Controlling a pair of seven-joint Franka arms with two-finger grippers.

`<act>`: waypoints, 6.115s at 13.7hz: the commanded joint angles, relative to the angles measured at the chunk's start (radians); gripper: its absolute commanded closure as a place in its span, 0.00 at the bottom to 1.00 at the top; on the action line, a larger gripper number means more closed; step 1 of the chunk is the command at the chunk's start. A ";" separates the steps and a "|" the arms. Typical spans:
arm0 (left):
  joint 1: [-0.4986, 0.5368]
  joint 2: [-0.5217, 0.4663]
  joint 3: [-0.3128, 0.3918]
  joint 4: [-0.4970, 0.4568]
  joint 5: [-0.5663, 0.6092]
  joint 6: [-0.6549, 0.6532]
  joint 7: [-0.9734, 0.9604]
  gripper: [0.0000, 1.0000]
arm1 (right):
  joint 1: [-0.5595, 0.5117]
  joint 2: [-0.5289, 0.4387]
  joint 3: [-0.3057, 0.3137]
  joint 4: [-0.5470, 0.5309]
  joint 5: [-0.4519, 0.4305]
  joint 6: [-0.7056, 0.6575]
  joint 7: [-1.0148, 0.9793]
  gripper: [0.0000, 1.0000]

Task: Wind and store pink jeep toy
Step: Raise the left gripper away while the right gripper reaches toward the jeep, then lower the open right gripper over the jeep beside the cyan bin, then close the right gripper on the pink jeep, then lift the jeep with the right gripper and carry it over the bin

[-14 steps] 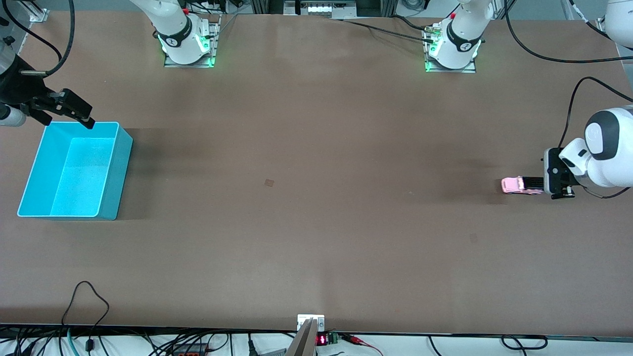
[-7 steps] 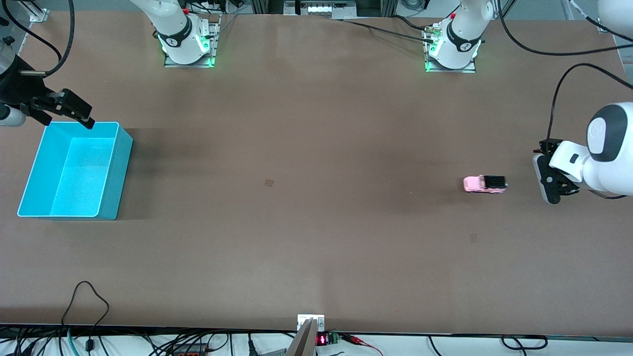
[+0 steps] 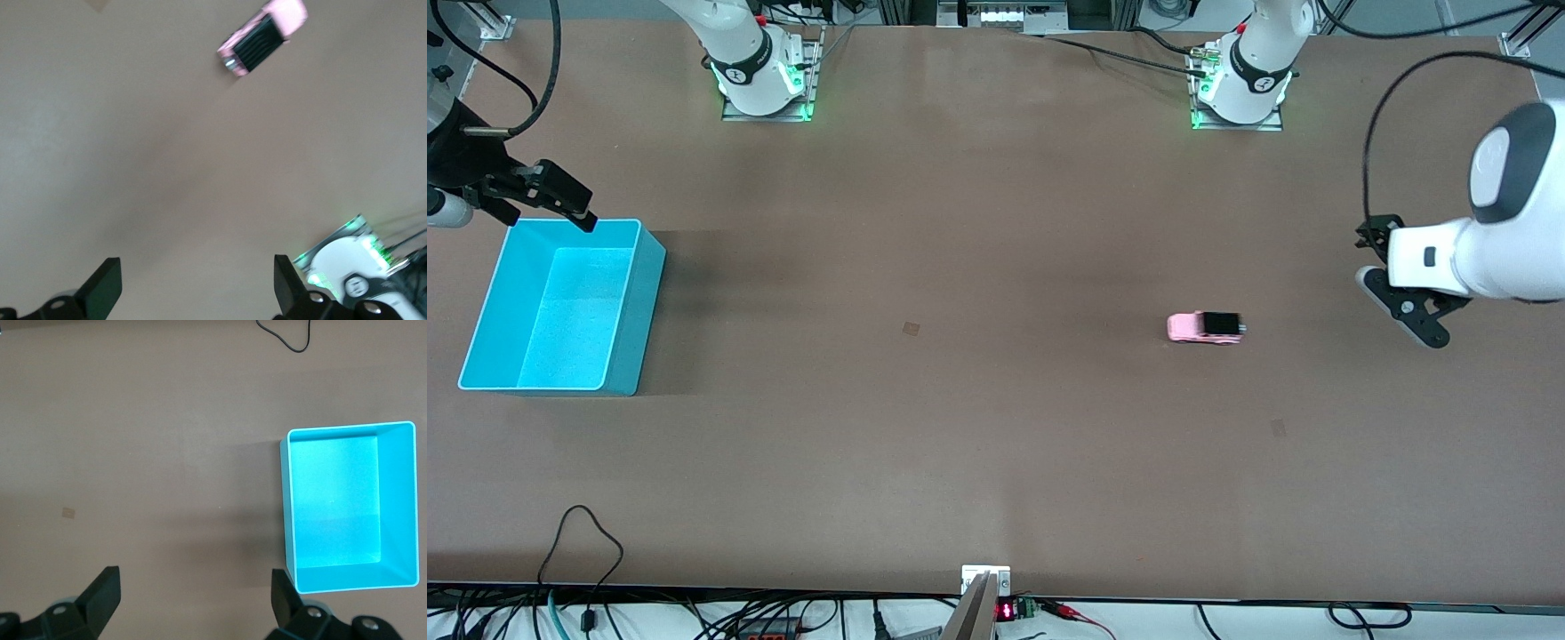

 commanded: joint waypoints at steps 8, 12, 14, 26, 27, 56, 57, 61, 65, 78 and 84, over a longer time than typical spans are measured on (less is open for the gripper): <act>-0.298 -0.252 0.309 -0.121 -0.163 0.235 -0.604 0.00 | -0.013 0.019 -0.009 -0.015 0.022 -0.004 -0.018 0.00; -0.355 -0.286 0.375 -0.143 -0.160 0.237 -0.604 0.00 | -0.002 0.086 -0.001 -0.015 0.019 -0.078 -0.149 0.00; -0.347 -0.292 0.369 -0.137 -0.151 0.188 -0.610 0.00 | -0.002 0.112 0.000 -0.030 0.023 -0.078 -0.238 0.00; -0.349 -0.289 0.366 -0.127 -0.151 0.171 -0.607 0.00 | 0.016 0.143 0.002 -0.193 0.029 0.066 -0.717 0.00; -0.349 -0.289 0.365 -0.127 -0.151 0.171 -0.607 0.00 | 0.018 0.143 0.002 -0.217 0.029 0.096 -0.771 0.00; -0.358 -0.290 0.349 -0.112 -0.152 0.129 -0.613 0.00 | -0.062 0.338 0.002 -0.674 0.022 0.885 -1.563 0.00; -0.358 -0.290 0.349 -0.112 -0.152 0.129 -0.613 0.00 | -0.062 0.339 0.002 -0.684 0.022 0.902 -1.563 0.00; -0.358 -0.290 0.349 -0.112 -0.152 0.129 -0.610 0.00 | -0.060 0.332 0.002 -0.685 0.022 0.908 -1.592 0.69; -0.356 -0.290 0.349 -0.112 -0.152 0.129 -0.610 0.00 | -0.065 0.309 0.000 -0.684 0.028 0.899 -1.578 1.00; -0.356 -0.290 0.349 -0.112 -0.152 0.128 -0.604 0.00 | -0.069 0.152 -0.043 -0.589 0.025 0.763 -0.833 1.00; -0.356 -0.290 0.349 -0.112 -0.152 0.128 -0.610 0.00 | -0.140 0.157 -0.075 -0.566 0.023 0.721 -0.503 1.00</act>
